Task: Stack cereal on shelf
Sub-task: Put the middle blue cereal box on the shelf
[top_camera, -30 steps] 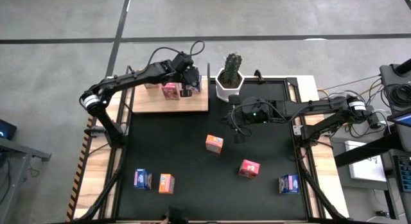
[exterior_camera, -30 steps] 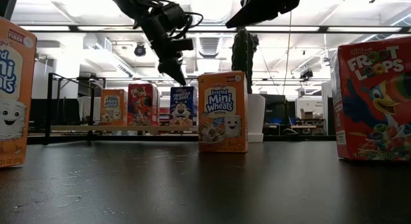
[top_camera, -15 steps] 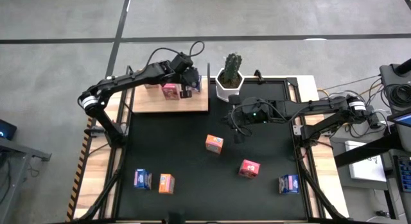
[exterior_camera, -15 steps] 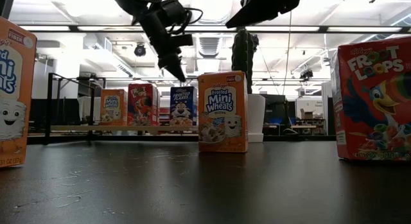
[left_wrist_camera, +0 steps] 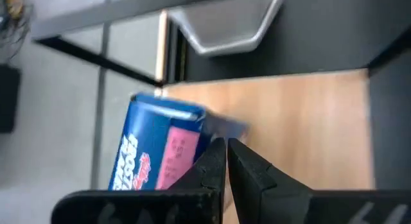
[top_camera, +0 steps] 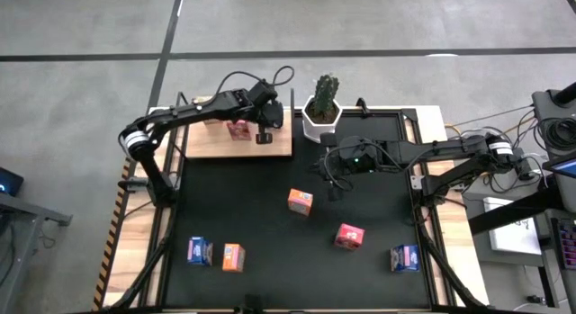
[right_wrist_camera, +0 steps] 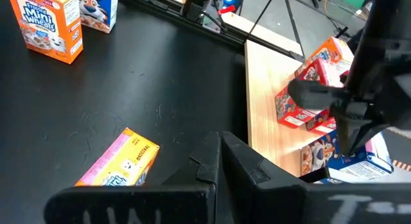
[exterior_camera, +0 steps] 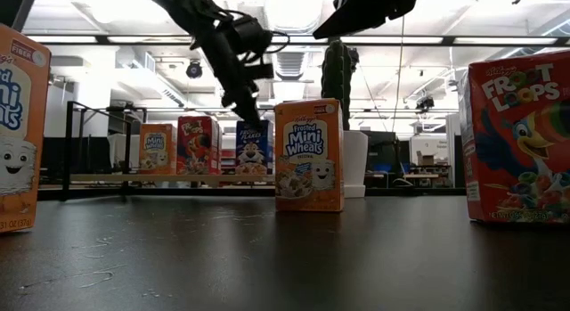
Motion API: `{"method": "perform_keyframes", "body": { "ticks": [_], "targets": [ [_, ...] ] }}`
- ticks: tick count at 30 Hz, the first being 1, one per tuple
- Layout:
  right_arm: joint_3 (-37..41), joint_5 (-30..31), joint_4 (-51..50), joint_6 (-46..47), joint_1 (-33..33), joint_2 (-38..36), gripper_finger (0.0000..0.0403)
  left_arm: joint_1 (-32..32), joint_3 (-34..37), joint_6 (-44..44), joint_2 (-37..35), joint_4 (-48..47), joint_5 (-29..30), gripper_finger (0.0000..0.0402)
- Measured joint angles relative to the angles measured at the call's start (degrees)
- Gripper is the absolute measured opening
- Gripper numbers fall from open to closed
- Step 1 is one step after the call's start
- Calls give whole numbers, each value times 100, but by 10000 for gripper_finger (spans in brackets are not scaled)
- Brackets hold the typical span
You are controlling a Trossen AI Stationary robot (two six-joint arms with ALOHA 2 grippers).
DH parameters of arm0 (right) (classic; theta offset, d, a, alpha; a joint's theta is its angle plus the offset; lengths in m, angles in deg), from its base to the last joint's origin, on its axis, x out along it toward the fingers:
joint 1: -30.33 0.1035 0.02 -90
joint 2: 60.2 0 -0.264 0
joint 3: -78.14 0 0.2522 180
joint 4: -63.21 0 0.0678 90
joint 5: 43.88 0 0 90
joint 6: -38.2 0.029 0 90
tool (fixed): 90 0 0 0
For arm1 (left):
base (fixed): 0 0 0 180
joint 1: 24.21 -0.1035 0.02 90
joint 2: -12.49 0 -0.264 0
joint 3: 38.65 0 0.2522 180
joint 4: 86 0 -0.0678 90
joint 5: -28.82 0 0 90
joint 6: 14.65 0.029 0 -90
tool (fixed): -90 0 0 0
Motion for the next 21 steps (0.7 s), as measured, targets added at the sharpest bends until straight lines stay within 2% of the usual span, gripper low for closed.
{"method": "perform_keyframes", "body": {
  "ticks": [4, 13, 18, 21],
  "targets": [
    [0, 0, 0, 0, 0, 0, 9, 0, -13, -70, 136, 119, 414, 1],
    [0, 0, 0, -40, 0, 0, 9, -4, -17, -110, 207, 177, 497, 1],
    [0, 0, 0, -42, 0, 0, 9, -7, -19, -35, 209, 177, 985, 1],
    [0, 0, 0, -42, 0, 0, 9, -15, -19, -10, 207, 179, 1031, 1]
  ]
}}
